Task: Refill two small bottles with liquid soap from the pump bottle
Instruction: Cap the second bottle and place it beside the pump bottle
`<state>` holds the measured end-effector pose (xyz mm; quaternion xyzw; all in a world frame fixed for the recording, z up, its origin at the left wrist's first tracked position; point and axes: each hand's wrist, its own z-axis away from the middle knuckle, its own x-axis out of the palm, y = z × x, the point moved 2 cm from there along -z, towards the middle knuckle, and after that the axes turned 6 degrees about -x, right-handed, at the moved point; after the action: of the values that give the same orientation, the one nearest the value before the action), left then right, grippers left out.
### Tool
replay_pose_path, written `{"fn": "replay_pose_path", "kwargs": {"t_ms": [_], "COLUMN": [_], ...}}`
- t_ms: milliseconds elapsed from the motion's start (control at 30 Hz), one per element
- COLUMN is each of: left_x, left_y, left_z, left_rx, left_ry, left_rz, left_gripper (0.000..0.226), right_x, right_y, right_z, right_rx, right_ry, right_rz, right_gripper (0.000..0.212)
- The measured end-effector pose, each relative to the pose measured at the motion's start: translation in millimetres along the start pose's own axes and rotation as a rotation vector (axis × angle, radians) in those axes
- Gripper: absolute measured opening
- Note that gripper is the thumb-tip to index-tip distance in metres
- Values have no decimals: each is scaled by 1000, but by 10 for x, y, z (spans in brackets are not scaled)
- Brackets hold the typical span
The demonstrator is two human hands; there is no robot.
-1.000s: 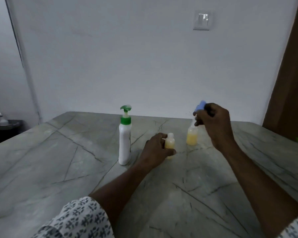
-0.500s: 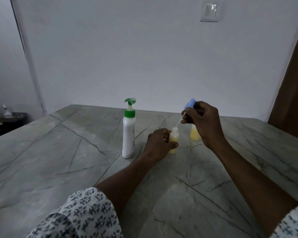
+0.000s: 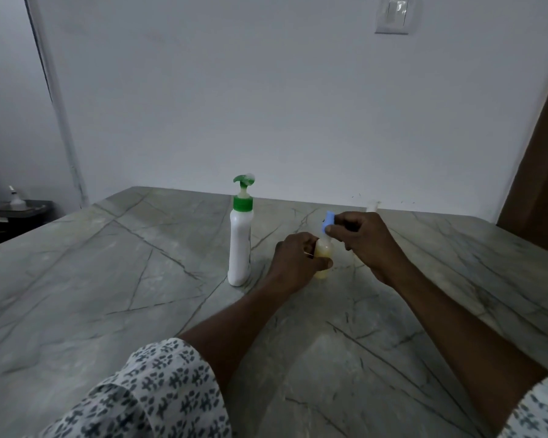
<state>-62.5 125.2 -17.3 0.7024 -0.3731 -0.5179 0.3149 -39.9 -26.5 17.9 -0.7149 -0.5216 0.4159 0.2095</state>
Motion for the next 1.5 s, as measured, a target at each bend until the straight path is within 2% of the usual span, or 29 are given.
{"fn": "replay_pose_path", "kwargs": {"t_ms": [367, 567, 667, 833, 967, 1133, 1367, 1500], "left_x": [-3, 5, -8, -7, 0, 27, 29, 26], "left_y": [3, 22, 21, 16, 23, 19, -10, -24], "left_z": [-6, -19, -25, -20, -22, -40, -67, -79], "left_rx": [-3, -9, -12, -10, -19, 0, 22, 25], "left_ry": [4, -4, 8, 3, -5, -33, -54, -82], "left_rz": [12, 10, -9, 14, 3, -51, -60, -58], "left_gripper": [39, 38, 36, 36, 38, 39, 38, 37], "right_x": [-36, -14, 2, -42, -13, -13, -32, -31], "right_y": [-43, -23, -27, -8, 6, -10, -19, 7], "right_z": [7, -7, -7, 18, 4, -8, -5, -28], "right_rx": [-37, -82, -86, 8, -62, -56, -49, -38], "right_ry": [-46, -81, -101, -142, -156, -265, -297, -299], "right_rz": [65, 168, 225, 53, 119, 55, -67, -47], "right_gripper": [16, 20, 32, 29, 29, 24, 27, 22]}}
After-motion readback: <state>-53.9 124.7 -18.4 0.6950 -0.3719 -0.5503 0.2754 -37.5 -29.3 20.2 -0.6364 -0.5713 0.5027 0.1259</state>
